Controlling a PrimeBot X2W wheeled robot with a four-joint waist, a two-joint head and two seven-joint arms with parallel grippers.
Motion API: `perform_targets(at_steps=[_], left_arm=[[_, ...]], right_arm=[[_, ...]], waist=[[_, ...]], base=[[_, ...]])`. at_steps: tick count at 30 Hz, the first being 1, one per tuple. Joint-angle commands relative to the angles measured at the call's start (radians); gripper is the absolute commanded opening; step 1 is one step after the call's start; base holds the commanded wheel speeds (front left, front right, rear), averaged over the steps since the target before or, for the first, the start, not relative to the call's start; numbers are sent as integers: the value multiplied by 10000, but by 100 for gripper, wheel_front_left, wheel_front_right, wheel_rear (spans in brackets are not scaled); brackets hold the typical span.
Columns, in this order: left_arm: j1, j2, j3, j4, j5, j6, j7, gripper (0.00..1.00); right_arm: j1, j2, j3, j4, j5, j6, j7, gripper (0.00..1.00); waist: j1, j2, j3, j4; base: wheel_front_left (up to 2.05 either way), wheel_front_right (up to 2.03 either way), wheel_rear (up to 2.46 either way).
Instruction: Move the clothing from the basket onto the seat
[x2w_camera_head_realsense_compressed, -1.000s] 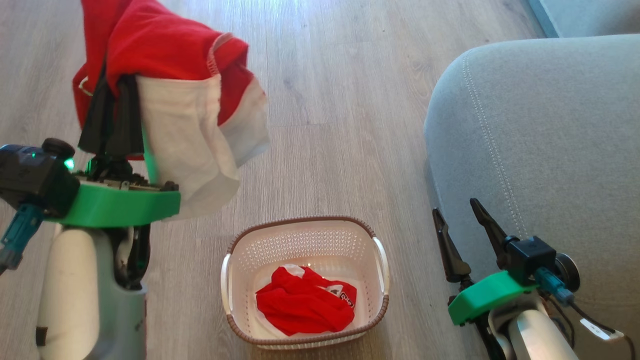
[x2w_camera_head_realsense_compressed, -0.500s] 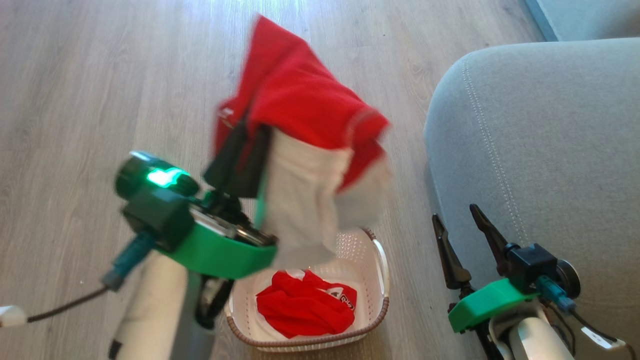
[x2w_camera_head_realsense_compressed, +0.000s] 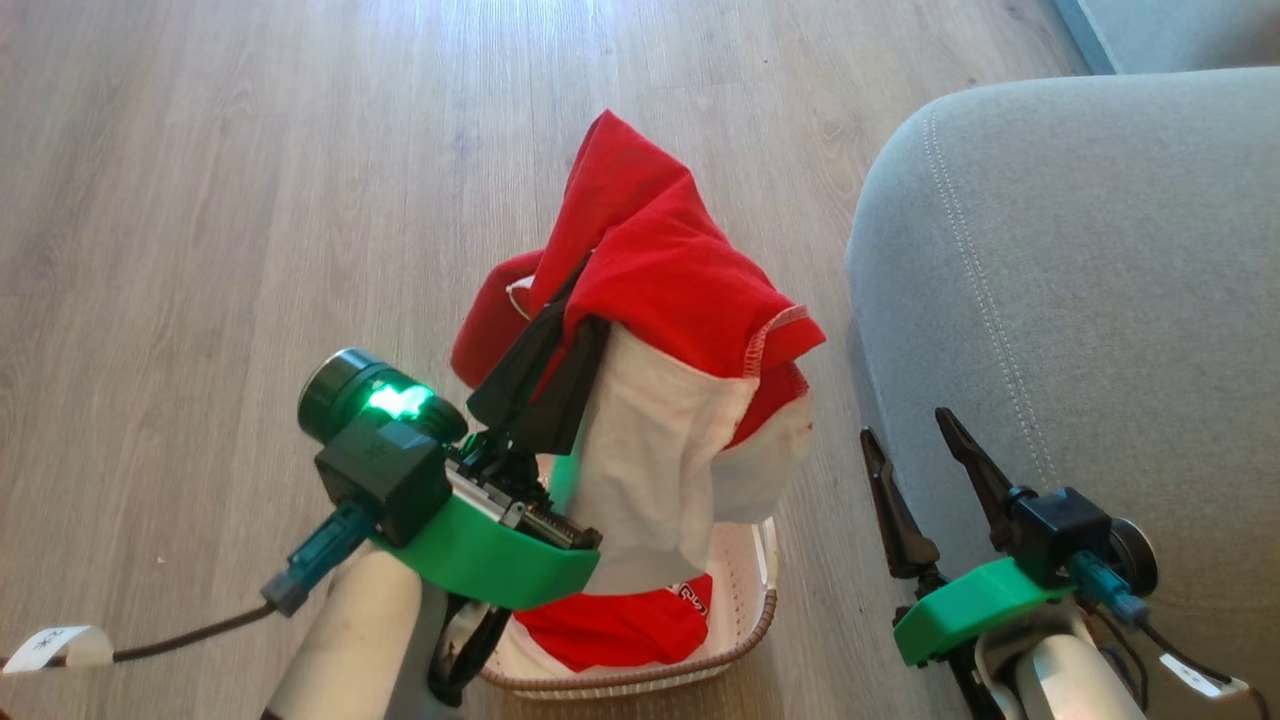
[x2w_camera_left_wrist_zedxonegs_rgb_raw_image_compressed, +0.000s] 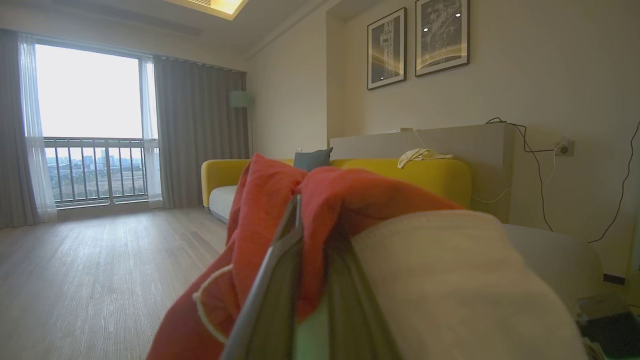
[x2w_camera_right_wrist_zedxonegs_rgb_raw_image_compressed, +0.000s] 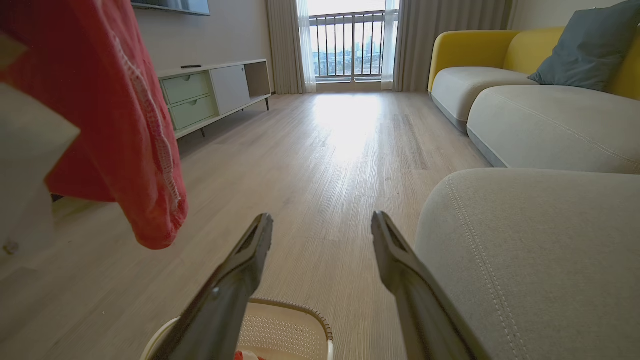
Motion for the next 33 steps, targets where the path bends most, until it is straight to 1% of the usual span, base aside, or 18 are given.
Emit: perform_targets(at_steps=[1,15,22,28,31,33], left_arm=[[-474,93,345,-284,-67,-10,-47,0],[-529,109,342,-260,-9,-11,-47,0],[-547,142,542,-207,-42,-11,-47,0],[-608,264,811,-123,-95,-11,-47,0],[-674,347,934,-57,-117,-11,-47,0],[-725,404,1019,4,-121,-11,-47,0]], right_arm=[[-282,-37,271,-364,44,-2,-65,100],[-321,-37,294,-333,10,-2,-65,100],[-348,-37,398,-418,-91,-2,-65,100],[-338,-47,859,-838,-175,-2,-65,100],[-312,-294,1366,-1241,-7,-2,-65,100],[-312,-609,1777,-1599,52,-2,-65,100]], waist=[[0,0,-3,13],[0,0,31,67],[0,0,108,50],[0,0,176,-47],[0,0,212,-98],[0,0,240,-129]], base=[[0,0,0],[0,0,0],[0,0,0],[0,0,0],[0,0,0],[0,0,0]])
